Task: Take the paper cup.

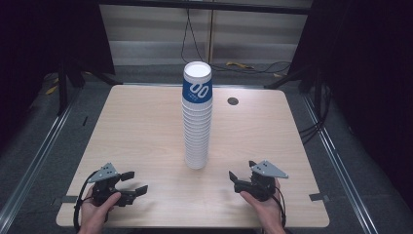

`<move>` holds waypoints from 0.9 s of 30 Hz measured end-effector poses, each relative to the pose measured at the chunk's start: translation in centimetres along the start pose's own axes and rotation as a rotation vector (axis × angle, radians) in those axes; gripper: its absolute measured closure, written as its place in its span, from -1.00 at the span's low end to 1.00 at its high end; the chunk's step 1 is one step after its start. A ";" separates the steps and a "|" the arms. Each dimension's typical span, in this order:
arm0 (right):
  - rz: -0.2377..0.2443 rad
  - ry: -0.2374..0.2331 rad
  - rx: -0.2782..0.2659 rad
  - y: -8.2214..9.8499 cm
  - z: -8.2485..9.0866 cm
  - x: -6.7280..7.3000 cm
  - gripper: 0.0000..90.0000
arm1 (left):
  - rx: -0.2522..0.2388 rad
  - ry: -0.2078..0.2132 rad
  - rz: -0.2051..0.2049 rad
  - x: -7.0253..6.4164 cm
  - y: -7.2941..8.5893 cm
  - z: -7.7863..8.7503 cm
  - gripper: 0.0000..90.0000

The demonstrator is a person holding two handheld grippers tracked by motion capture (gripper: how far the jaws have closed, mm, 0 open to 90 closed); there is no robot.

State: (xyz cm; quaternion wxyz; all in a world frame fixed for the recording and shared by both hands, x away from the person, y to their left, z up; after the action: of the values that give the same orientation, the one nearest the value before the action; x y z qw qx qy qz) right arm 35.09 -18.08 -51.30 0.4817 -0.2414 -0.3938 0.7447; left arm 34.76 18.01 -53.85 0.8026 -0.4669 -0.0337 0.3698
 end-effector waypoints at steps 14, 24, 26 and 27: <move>0.021 -0.075 -0.012 -0.7 0.2 1.0 -0.52 | -0.006 0.021 -0.024 -0.6 -0.5 -0.2 -0.62; 0.048 -0.153 -0.039 -1.9 0.8 2.8 -0.47 | 0.012 0.028 -0.050 -1.1 -0.4 -0.3 -0.64; 0.055 -0.171 -0.051 -2.3 1.0 3.2 -0.46 | 0.013 0.027 -0.055 -1.1 -0.3 -0.2 -0.64; 0.055 -0.171 -0.051 -2.3 1.0 3.2 -0.46 | 0.015 0.029 -0.056 -1.2 -0.3 -0.2 -0.64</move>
State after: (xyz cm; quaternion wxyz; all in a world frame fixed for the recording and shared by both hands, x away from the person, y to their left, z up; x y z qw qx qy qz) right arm 34.25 -15.05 -48.74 0.4196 -0.1999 -0.4456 0.7651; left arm 34.13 17.03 -53.44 0.8165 -0.4650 -0.0321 0.3405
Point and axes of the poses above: each handheld gripper's, and its own axes: z roughly backward along the jaws, y roughly out of its underside, x roughly to its left, the point moved 8 cm from there along -z, roughly forward along the jaws, and after that the axes turned 6 degrees about x, right-handed, at the moved point
